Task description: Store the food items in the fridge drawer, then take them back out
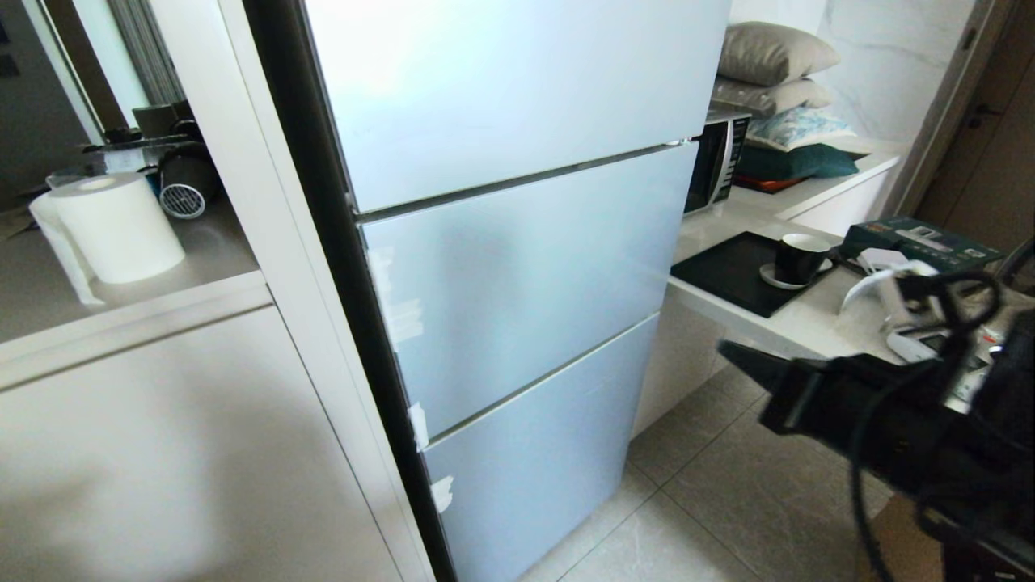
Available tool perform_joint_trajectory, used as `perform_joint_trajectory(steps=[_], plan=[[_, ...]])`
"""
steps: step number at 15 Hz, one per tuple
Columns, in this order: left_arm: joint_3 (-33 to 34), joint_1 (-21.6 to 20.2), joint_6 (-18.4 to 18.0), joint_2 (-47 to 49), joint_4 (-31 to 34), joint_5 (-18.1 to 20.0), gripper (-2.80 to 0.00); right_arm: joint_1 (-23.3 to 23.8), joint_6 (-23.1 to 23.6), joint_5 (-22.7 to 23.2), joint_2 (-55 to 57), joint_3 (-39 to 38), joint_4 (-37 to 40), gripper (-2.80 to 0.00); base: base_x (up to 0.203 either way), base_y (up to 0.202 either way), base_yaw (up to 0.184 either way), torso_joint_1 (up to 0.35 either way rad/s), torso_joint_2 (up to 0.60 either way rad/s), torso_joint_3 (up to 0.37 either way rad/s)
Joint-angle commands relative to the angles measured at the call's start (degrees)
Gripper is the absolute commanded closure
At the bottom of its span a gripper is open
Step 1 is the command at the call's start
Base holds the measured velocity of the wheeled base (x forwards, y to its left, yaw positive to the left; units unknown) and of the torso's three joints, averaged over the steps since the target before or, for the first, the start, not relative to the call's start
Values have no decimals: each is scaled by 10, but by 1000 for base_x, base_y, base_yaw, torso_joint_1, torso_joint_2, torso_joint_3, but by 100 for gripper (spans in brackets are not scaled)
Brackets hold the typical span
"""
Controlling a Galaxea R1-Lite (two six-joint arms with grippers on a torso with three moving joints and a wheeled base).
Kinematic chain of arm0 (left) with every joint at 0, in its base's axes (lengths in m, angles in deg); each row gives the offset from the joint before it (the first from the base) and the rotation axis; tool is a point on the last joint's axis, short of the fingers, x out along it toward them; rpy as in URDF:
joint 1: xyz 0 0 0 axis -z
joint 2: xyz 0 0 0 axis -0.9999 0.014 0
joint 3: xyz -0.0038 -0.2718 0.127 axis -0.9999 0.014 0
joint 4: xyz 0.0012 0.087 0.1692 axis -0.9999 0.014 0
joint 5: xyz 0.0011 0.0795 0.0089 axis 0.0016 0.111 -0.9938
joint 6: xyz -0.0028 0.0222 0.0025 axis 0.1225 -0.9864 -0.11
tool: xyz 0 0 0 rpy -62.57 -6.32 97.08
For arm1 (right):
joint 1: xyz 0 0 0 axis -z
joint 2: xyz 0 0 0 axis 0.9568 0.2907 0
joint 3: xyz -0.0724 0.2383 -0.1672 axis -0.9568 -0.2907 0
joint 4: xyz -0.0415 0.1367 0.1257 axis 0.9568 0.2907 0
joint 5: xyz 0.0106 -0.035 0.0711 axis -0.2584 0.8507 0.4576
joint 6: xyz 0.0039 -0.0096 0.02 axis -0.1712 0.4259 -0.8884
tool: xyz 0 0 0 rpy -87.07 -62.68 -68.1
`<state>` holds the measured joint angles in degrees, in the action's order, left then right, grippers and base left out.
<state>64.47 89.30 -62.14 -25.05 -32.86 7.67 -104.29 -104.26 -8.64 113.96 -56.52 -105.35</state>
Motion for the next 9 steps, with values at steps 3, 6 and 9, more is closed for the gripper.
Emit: perform_joint_trajectory(steps=[3,6,9], plan=[[0,0,0,1,0,-1,0,155,97,71,-391,-114,198,0,0,0,0,0,0,0],[0,0,0,1,0,0,0,240,200,111,-574,-196,329,0,0,0,0,0,0,0],[0,0,0,1,0,0,0,290,266,121,-743,-215,482,0,0,0,0,0,0,0]])
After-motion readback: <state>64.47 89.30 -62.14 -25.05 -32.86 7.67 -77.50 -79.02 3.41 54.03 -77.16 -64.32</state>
